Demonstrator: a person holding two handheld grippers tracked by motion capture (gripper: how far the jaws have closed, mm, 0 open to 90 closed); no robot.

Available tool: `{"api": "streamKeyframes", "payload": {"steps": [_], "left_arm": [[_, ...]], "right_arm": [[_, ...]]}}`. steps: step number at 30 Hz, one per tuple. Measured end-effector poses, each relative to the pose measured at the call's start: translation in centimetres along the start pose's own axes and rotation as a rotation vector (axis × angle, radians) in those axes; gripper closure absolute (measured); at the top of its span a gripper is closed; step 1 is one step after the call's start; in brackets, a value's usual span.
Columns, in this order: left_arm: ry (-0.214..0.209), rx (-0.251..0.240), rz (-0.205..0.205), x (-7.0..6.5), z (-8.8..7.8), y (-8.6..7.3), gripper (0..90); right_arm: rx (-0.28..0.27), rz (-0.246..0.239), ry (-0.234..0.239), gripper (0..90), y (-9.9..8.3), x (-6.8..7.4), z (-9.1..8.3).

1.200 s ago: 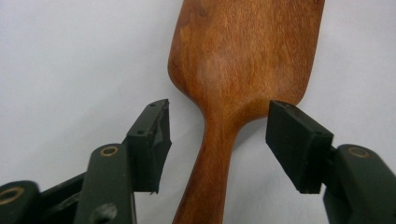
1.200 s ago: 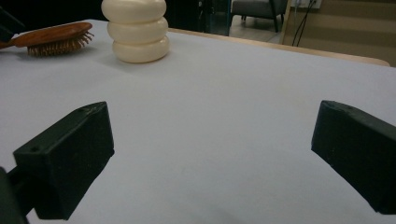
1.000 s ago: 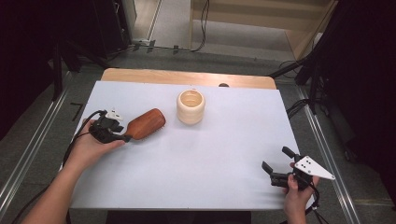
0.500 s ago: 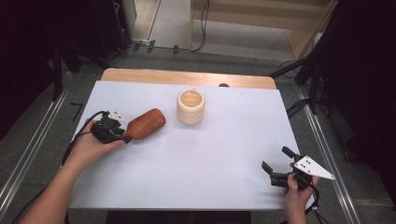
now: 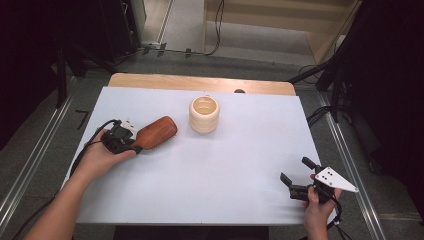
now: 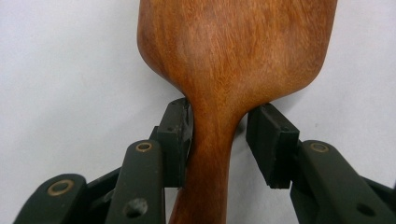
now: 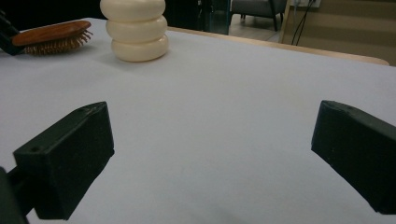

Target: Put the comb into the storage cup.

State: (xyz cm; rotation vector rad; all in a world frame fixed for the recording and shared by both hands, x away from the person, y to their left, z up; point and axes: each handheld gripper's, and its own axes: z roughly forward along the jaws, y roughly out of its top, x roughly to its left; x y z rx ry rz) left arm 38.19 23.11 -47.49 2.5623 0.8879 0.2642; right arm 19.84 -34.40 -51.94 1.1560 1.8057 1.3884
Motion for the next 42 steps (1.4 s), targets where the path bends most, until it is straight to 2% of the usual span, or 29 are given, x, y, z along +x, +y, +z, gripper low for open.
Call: {"api": "streamKeyframes", "payload": {"steps": [2,5,13,22,23,28,32,42], "left_arm": [[-0.006,-0.004,0.005,0.0,0.0,0.0,61.1],[-0.017,-0.005,0.018,0.0,-0.1,-0.1,67.9],[-0.003,-0.037,0.040,-0.2,-0.2,-0.4,71.4],[0.006,-0.120,-0.010,-0.4,0.0,-1.4,72.2],[0.017,-0.137,-0.015,-0.6,0.0,-1.6,72.2],[0.024,-0.166,-0.035,-0.8,-0.1,-2.1,72.2],[0.032,-0.225,-0.061,-0.9,-0.6,-2.6,72.3],[0.047,-0.304,-0.081,-1.6,-1.5,-2.9,72.2]], "right_arm": [[0.000,0.002,-0.001,0.0,0.0,0.0,0.0],[0.002,0.001,-0.002,0.0,0.0,0.0,0.0],[0.004,0.001,-0.008,0.0,0.0,0.0,0.1],[0.002,0.000,-0.006,0.0,0.0,0.0,0.1],[0.002,0.000,-0.005,0.0,0.0,0.0,0.1],[0.002,-0.001,-0.006,0.0,0.0,0.0,0.0],[0.003,-0.001,-0.008,0.0,0.0,0.0,0.0],[0.007,-0.012,-0.013,0.0,0.1,0.1,0.0]]}}
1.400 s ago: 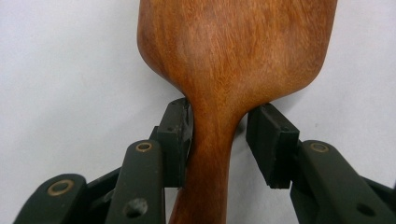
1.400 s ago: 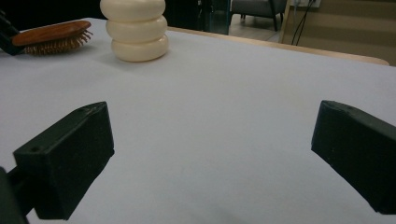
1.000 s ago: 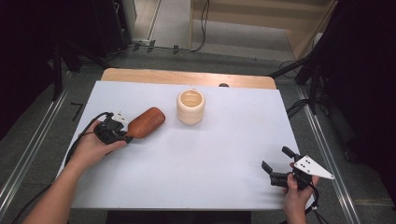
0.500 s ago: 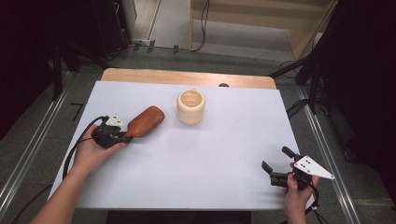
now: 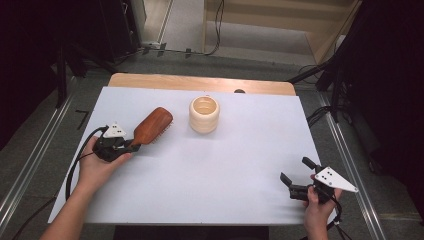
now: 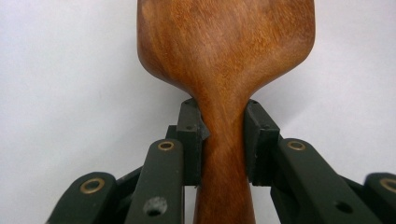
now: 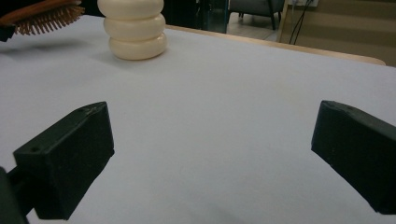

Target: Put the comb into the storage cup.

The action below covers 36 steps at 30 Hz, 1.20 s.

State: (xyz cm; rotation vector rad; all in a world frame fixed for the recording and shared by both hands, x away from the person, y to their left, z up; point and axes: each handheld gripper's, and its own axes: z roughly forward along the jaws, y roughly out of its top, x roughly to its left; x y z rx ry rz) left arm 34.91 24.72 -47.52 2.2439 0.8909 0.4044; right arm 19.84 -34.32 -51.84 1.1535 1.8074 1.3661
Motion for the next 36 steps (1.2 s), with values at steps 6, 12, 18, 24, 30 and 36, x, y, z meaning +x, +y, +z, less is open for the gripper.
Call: {"api": "streamKeyframes", "payload": {"steps": [6,12,18,24,30,36], "left_arm": [[0.011,-0.054,-0.010,-0.7,-0.6,0.1,72.2],[0.014,-0.102,-0.022,-1.4,-1.0,0.2,72.2],[0.021,-0.165,-0.034,-2.2,-1.4,0.5,72.2],[0.016,-0.202,-0.032,-3.0,-1.6,0.8,72.2],[0.019,-0.249,-0.035,-3.8,-1.9,1.2,72.3],[0.017,-0.296,-0.035,-4.9,-2.0,1.7,72.3]], "right_arm": [[0.008,-0.006,0.003,0.0,0.2,0.2,-0.1],[0.022,-0.004,-0.009,0.0,0.6,0.4,0.2],[0.037,-0.007,0.031,0.0,1.7,1.3,0.9],[0.031,-0.007,0.063,0.0,2.9,2.3,1.3],[0.021,0.007,0.120,0.0,4.5,3.6,2.4],[0.003,-0.001,0.143,0.0,6.1,5.1,3.4]]}}
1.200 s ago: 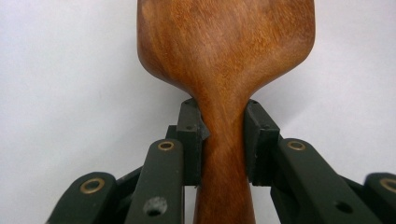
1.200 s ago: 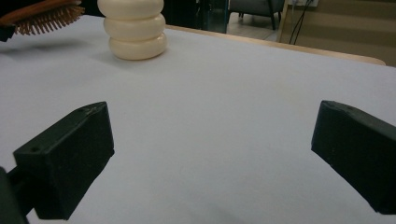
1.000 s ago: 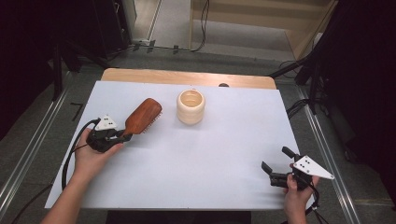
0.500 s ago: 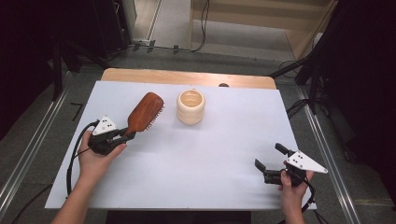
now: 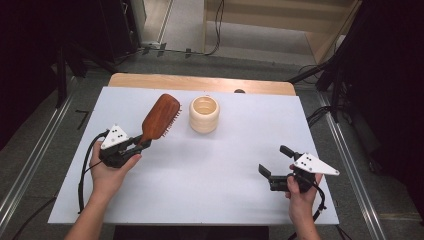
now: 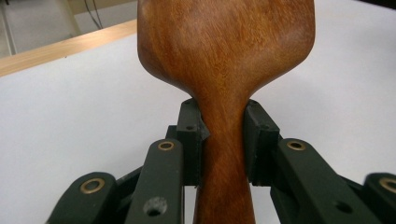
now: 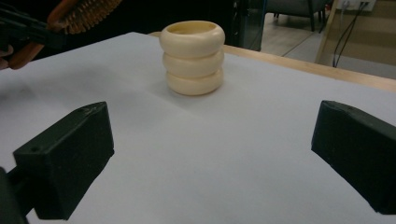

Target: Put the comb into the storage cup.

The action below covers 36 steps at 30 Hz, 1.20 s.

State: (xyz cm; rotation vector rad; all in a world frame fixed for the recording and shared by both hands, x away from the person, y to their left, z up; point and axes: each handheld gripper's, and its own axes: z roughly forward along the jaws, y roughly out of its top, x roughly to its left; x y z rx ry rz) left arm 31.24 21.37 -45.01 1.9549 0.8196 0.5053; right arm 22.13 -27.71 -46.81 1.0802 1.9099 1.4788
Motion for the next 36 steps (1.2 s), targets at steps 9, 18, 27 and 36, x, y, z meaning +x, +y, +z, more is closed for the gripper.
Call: {"api": "streamKeyframes", "payload": {"steps": [9,18,27,36], "left_arm": [[-0.001,-0.043,0.006,-1.2,0.3,0.5,72.2],[-0.012,-0.088,-0.004,-2.6,0.8,0.8,72.3],[-0.034,-0.117,-0.010,-4.0,1.4,0.8,72.3],[-0.056,-0.147,-0.016,-5.7,2.1,0.4,72.3]], "right_arm": [[-0.006,0.011,0.052,0.0,1.6,1.4,2.0],[-0.010,0.027,0.087,0.0,3.3,2.7,4.0],[-0.011,0.038,0.098,0.0,4.3,3.8,5.2],[-0.024,0.050,0.122,0.0,5.1,5.0,6.5]]}}
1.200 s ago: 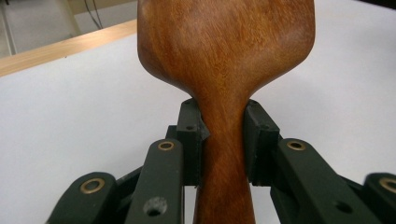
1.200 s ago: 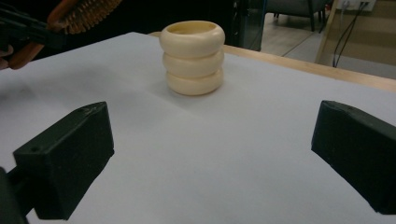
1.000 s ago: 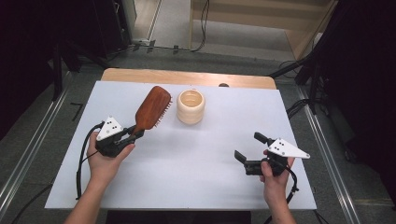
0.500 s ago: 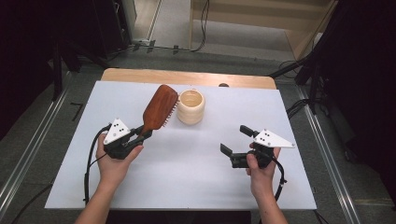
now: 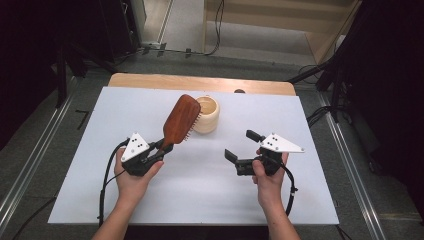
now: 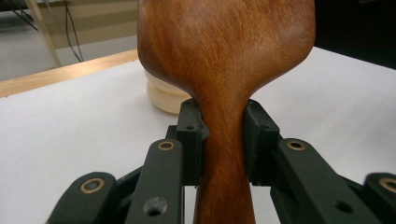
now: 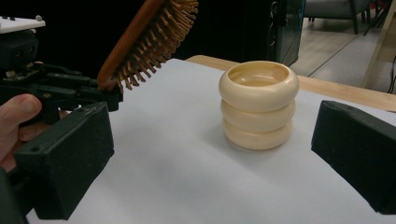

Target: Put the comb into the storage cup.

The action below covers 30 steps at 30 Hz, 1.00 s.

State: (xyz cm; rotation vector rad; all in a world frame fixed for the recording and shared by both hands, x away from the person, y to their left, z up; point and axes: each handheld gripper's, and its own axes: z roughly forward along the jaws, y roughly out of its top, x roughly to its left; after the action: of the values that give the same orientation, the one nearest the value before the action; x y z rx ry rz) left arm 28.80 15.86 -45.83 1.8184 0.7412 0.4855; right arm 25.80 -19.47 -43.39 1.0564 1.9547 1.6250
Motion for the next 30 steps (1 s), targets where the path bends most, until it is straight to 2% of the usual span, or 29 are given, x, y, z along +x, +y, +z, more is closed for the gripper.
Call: {"api": "streamKeyframes", "payload": {"steps": [8,10,14,15,20,26,30], "left_arm": [[-0.014,-0.024,-0.017,-0.7,0.1,-0.4,72.3],[-0.014,-0.034,-0.018,-0.9,0.1,-0.4,72.3],[-0.021,-0.045,-0.025,-1.3,0.0,-0.6,72.3],[-0.024,-0.048,-0.026,-1.4,0.1,-0.6,72.2],[-0.040,-0.066,-0.054,-2.2,0.2,-1.2,72.3],[-0.055,-0.063,-0.033,-3.4,0.9,-1.8,72.2],[-0.085,-0.075,-0.033,-4.2,1.3,-2.0,72.2]], "right_arm": [[0.002,0.015,0.029,0.0,0.1,0.7,0.8],[-0.008,0.066,0.058,0.0,0.1,0.8,0.9],[-0.025,0.102,0.083,0.0,0.2,0.9,1.0],[-0.033,0.122,0.105,0.0,0.3,1.1,1.1],[-0.022,0.129,0.112,0.0,0.3,1.5,1.5],[-0.017,0.155,0.119,0.0,0.2,2.0,2.1],[-0.021,0.175,0.131,0.0,0.1,2.4,2.4]]}}
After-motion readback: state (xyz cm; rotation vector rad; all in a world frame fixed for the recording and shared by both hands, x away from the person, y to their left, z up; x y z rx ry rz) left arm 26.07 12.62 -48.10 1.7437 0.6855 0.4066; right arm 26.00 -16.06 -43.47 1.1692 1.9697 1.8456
